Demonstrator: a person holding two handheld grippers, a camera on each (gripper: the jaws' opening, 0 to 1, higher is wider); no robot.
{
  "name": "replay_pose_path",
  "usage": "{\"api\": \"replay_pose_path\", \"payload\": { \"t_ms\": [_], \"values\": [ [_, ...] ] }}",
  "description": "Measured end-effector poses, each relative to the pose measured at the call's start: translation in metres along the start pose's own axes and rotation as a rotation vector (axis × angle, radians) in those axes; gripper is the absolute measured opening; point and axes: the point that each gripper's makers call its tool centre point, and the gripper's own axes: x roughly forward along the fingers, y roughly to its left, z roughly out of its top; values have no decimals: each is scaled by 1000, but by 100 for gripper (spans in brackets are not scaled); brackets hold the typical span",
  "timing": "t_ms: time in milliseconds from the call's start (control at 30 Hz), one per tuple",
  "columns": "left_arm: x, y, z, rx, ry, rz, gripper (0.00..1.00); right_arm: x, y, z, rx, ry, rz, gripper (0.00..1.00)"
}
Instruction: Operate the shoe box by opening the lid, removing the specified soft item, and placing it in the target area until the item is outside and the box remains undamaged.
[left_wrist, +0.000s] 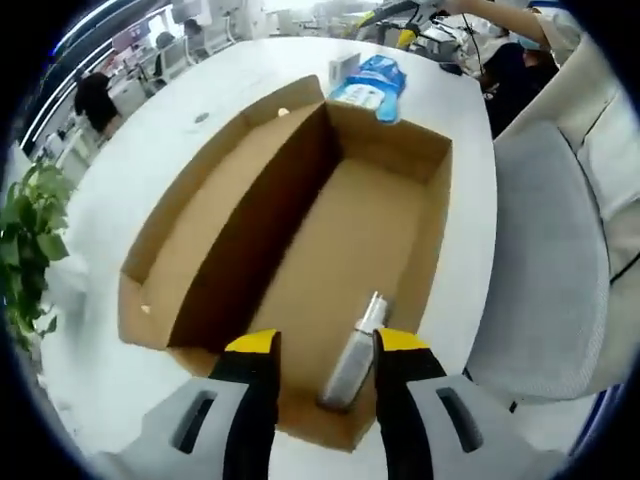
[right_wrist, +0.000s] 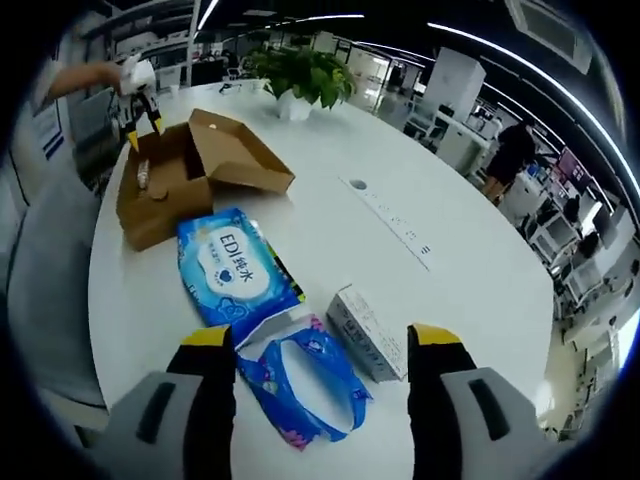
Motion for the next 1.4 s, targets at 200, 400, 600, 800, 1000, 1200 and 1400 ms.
{"api": "replay_pose_path", "payload": {
  "t_ms": [200,400,600,800,1000,1200,1400],
  "values": [
    [11,-3,-1,78,59,-66,36,-11,22,6,37,-53,3,70],
    [18,-7,-6,142,117,-120,37,-22,41,8,88,-90,13,74],
    [24,-9,-13,215,179,-163,38,-33,55,9,131,-127,2,75],
    [31,-12,-16,266,226,-230,41,-40,68,2,176,-137,-11,76],
    [39,-12,-19,303,271,-278,42,-47,79,-4,222,-153,-26,77],
    [44,-13,-24,334,302,-319,43,-51,82,-16,259,-144,-42,77],
    [50,-13,-28,354,327,-317,42,-54,81,-19,286,-150,-59,77]
  ]
}}
